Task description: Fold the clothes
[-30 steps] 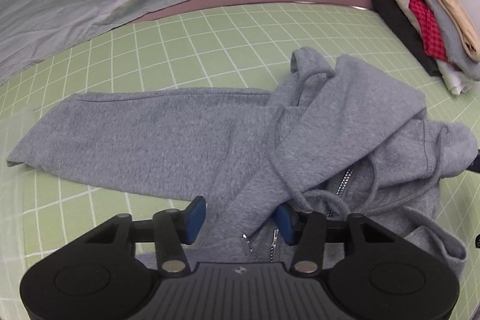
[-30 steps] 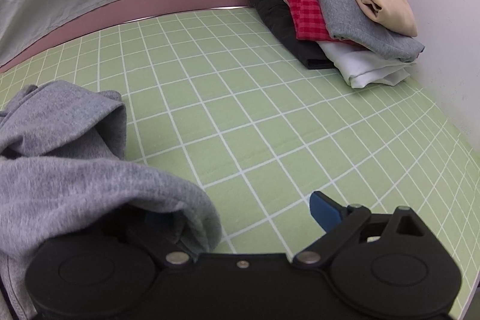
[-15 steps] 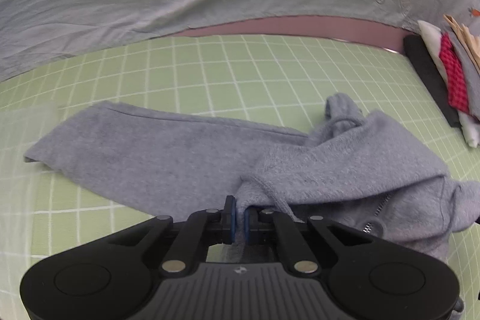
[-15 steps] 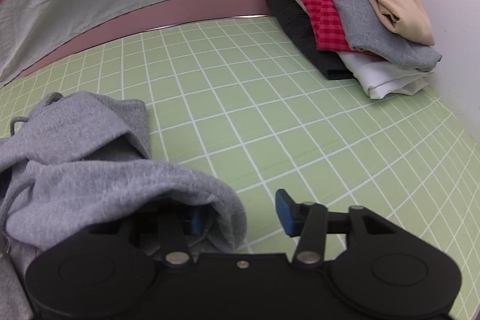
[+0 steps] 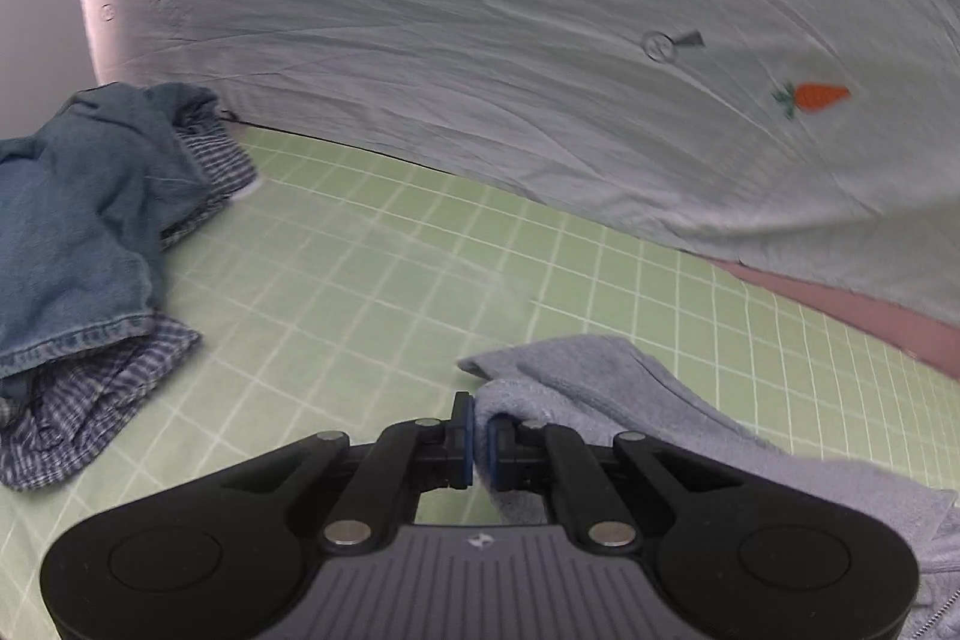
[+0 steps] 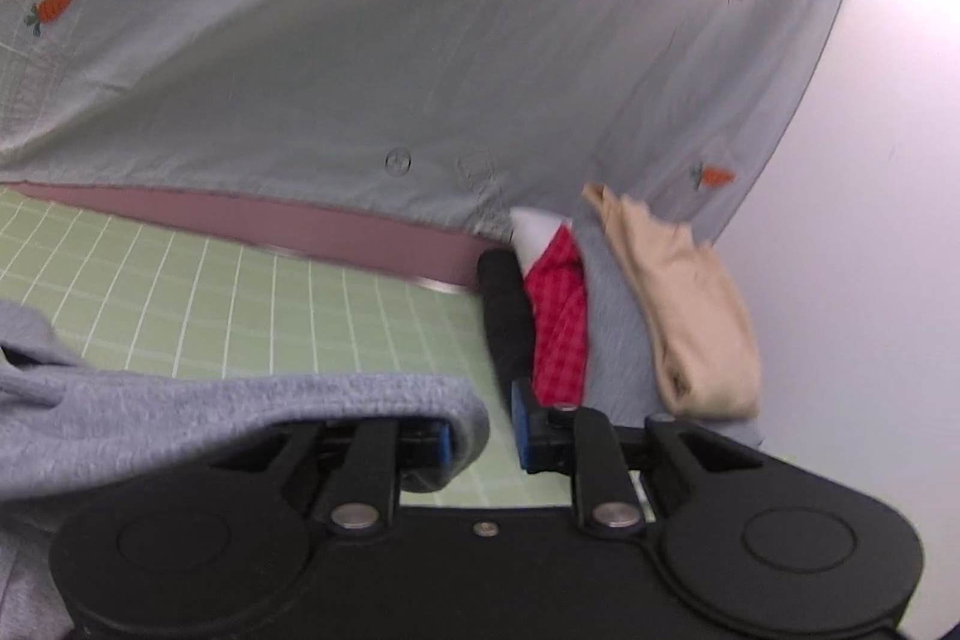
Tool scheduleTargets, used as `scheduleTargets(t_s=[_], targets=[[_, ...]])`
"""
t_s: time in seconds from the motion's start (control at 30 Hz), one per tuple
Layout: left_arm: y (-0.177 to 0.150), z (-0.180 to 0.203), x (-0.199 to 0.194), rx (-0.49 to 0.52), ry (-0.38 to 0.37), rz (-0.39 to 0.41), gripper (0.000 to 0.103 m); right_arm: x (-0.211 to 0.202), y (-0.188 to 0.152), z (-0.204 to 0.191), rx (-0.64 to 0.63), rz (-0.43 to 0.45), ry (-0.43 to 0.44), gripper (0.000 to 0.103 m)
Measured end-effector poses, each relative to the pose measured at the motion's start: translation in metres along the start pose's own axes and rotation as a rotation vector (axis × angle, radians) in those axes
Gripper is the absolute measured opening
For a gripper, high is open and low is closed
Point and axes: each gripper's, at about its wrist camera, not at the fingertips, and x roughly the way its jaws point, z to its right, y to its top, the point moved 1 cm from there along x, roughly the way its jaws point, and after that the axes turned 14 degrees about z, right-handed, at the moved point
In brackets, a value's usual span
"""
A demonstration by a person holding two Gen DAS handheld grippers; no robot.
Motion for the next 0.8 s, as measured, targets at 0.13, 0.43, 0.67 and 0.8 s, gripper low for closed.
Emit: scheduleTargets(t_s=[0.13, 0.43, 0.67, 0.8], targets=[[-0.001, -0.015, -0.018, -0.025, 0.062, 0.015, 0.006, -0.018, 0.038, -0.006, -0.111, 0.163, -0.016, 0.022], [-0.045, -0.03, -0.003, 0.033, 0.083, -0.15, 0.025, -0.003, -0.038, -0.065, -0.06, -0.242, 0.282, 0.049], [-0.024, -0.025, -0.002, 0.029, 0.057, -0.088, 0.047, 0.003, -0.074, -0.049, 0.419, -0.449, 0.254, 0.085], [-0.013, -0.016, -0.001, 0.006, 0.003, -0.065, 0.061, 0.01, -0.091, -0.054, 0.493, -0.51, 0.234, 0.103]])
